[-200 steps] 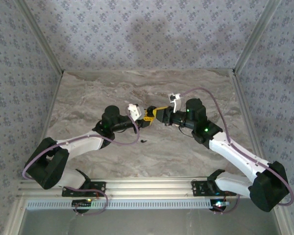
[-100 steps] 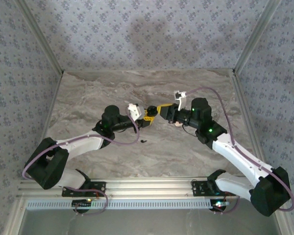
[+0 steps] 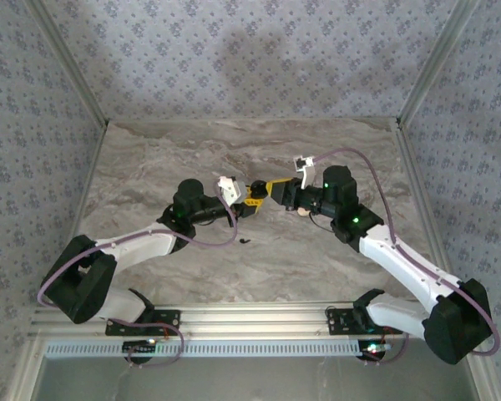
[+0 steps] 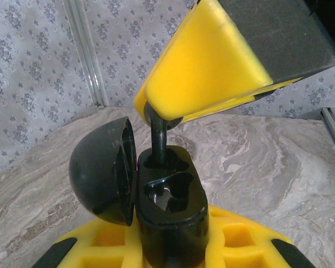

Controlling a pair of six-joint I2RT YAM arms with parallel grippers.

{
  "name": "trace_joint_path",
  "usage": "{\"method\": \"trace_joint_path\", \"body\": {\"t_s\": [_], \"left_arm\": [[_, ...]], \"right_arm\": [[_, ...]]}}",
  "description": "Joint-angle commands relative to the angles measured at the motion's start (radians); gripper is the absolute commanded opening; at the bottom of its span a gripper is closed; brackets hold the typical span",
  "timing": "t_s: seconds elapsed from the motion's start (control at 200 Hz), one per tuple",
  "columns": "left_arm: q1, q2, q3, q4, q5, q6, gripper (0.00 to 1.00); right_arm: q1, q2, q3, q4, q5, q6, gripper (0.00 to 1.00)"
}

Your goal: Insert the wireless bluetooth earbuds into the charging case

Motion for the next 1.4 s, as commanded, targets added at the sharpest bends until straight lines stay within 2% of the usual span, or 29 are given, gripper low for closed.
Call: {"method": "trace_joint_path", "body": {"t_s": [0.0, 0.605, 1.164, 1.394], "left_arm": [[0.001, -0.035, 0.035, 0.034, 0.026, 0.013, 0.13], [0.001, -0.033, 0.037, 0.031, 0.032, 0.013, 0.13], [-0.002, -0.048, 0.036, -0.021, 0.043, 0.074, 0.13], [-0.002, -0.050, 0.035, -0.019, 0.044, 0.075, 0.13]], "right_arm": [[-0.001, 0.006, 0.007, -0.005, -0.046, 0.002, 0.21], [-0.006, 0.028, 0.033, -0.081, -0.146, -0.018, 0.21], [-0.032, 0.061, 0.071, -0.124, -0.241, -0.030, 0.21], [-0.032, 0.072, 0.076, -0.148, -0.246, -0.038, 0.21]]}}
